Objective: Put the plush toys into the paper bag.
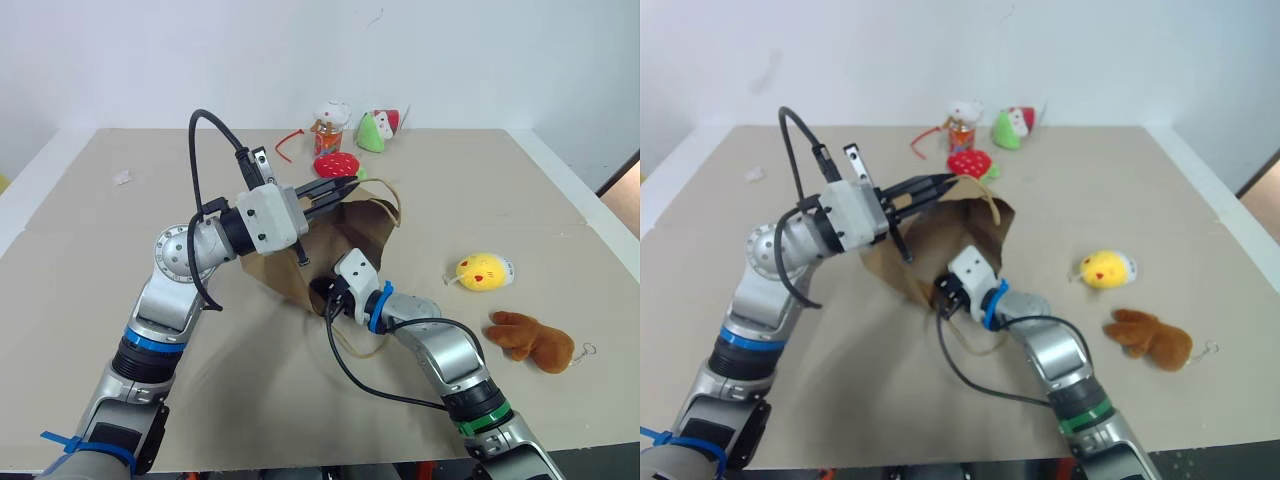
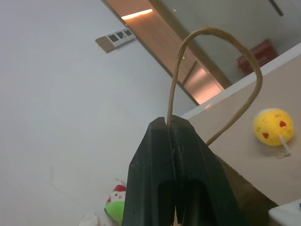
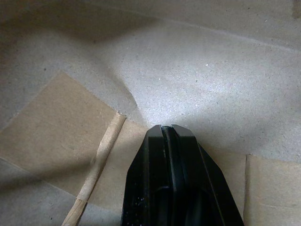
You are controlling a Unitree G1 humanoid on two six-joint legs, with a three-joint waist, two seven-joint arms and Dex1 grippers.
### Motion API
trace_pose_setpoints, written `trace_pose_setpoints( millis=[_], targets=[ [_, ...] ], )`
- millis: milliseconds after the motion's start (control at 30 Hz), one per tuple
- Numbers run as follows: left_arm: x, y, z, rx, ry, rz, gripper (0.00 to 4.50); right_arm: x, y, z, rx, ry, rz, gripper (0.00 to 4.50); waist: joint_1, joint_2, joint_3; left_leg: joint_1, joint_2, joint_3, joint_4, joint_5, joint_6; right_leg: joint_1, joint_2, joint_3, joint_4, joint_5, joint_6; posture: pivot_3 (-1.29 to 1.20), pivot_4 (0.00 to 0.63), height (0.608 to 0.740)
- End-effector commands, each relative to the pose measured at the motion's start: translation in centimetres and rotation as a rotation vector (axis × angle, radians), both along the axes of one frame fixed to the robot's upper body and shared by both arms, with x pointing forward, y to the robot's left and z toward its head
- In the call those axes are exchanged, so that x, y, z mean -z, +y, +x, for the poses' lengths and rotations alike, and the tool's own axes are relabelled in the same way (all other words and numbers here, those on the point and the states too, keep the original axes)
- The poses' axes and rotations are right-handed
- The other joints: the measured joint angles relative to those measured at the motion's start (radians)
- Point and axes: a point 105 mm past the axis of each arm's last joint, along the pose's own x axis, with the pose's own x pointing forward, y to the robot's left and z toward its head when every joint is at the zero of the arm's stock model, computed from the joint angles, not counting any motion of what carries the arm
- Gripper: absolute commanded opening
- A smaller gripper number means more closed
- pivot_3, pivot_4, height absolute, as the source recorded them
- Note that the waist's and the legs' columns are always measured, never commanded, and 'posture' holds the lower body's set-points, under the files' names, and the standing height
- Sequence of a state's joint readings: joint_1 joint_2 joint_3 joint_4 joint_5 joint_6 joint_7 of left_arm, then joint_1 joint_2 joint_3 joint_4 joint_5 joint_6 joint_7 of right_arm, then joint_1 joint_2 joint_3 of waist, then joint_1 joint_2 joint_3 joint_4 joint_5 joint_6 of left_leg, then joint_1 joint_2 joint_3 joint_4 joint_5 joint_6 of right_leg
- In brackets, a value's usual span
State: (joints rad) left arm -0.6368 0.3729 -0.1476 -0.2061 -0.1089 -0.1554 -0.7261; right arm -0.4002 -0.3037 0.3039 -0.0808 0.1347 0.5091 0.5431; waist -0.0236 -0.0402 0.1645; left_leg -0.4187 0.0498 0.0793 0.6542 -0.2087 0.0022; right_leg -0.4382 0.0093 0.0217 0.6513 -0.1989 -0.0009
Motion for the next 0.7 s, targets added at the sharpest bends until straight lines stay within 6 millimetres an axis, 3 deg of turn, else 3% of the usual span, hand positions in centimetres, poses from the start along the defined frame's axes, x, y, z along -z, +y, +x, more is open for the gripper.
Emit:
trace_pose_setpoints(
  millis=[33,133,300,533,633,700],
  targets=[
    [0.6,0.6,0.1,-0.005,0.068,-0.027,0.0,-2.0,0.1,0.3,-0.021,-0.064,0.033,0.03,0.0,0.0,0.0,0.0,0.0,0.0,0.0,0.0,0.0,0.0,0.0,0.0,0.0,0.0,0.0,0.0,0.15,0.74],
    [1.7,0.7,0.5,-0.001,0.145,-0.028,0.0,-2.6,-0.2,0.2,-0.041,-0.09,0.022,0.03,0.0,0.0,0.0,0.0,0.0,0.001,0.0,0.0,0.0,0.0,0.0,0.0,0.0,0.0,0.0,0.0,0.15,0.74],
    [1.2,1.4,1.6,-0.037,0.226,-0.11,0.0,-3.1,-0.9,0.0,-0.048,-0.1,0.01,0.03,0.001,0.0,0.0,-0.002,0.001,0.0,0.0,0.0,0.0,-0.001,0.0,0.0,0.0,0.0,0.0,0.0,0.15,0.74],
    [1.3,0.7,0.7,-0.01,0.112,-0.001,0.0,-3.4,-1.8,-0.7,-0.039,-0.077,0.042,0.03,0.002,0.0,0.0,-0.002,-0.001,0.0,0.0,0.0,0.0,-0.001,0.0,0.001,0.0,0.0,0.0,0.0,0.15,0.74],
    [1.6,0.6,0.4,0.003,0.105,0.015,0.0,-4.4,-3.8,-1.3,-0.002,-0.065,0.104,0.03,0.002,0.0,0.0,-0.002,-0.001,0.0,0.0,0.0,0.0,-0.001,-0.001,0.0,0.0,0.0,-0.001,0.0,0.15,0.74],
    [1.9,0.7,0.3,0.009,0.108,0.026,0.0,-5.7,-5.8,-2.2,0.011,-0.055,0.157,0.77,0.002,0.0,0.0,-0.002,0.0,0.0,0.0,0.0,0.0,-0.001,-0.002,0.0,0.0,0.0,0.0,0.0,0.15,0.74]
  ],
)
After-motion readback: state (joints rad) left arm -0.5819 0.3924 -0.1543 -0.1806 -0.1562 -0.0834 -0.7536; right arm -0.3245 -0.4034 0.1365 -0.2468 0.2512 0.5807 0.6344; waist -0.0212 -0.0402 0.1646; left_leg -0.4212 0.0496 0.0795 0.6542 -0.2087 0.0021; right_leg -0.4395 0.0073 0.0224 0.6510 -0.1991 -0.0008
